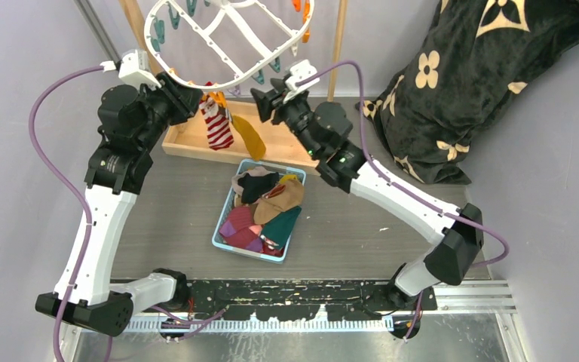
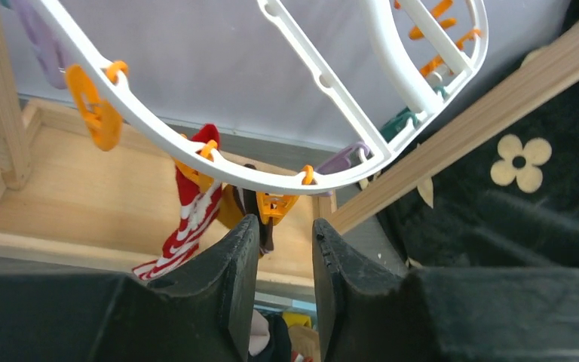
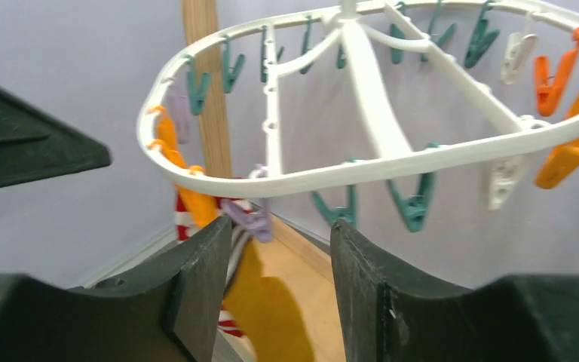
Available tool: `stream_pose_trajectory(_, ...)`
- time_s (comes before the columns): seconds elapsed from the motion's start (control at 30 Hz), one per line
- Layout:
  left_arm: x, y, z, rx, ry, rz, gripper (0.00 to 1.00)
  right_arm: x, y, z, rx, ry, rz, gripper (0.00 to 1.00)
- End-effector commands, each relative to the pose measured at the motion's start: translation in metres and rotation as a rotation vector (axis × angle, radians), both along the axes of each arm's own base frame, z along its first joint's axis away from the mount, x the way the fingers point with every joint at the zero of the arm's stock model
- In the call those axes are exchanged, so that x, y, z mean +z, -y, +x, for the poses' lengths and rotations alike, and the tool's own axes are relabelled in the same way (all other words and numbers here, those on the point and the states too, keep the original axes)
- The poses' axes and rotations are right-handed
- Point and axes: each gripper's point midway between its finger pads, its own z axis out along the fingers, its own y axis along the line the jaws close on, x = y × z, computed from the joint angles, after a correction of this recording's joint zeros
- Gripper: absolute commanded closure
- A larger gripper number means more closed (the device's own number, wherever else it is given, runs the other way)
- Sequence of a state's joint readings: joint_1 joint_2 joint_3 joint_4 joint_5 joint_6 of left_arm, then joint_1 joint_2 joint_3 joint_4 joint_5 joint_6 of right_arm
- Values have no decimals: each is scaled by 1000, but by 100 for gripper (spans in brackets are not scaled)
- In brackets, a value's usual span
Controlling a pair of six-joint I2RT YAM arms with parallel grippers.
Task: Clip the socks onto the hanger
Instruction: Clamp the sock onto the hanger.
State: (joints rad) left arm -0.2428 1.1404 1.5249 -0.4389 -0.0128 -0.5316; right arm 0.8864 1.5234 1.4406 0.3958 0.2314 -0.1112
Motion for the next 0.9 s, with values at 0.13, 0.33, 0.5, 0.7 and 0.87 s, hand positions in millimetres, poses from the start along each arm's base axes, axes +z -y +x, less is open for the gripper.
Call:
stream_pose_trajectory(0.13, -10, 17, -8, -117, 5, 56, 69, -9, 3, 3, 253, -107, -8, 40)
stream_pose_trajectory(0.33, -15, 21, -8, -138, -7, 51, 72, -24, -20, 4, 348, -116, -40, 41)
stream_pose_trajectory(0.5, -7, 18, -9, -123, 6, 49, 72, -28, -30, 22, 316, -101, -30, 44)
stream_pose_trajectory(0.7, 0, 17, -14, -120, 12, 34, 73, -32, -32, 51, 215, -50, -44, 41)
stream_pose_trajectory(0.87, 1, 19, -17, -131, 3, 17, 73, -29, -34, 67, 170, -11, -59, 41)
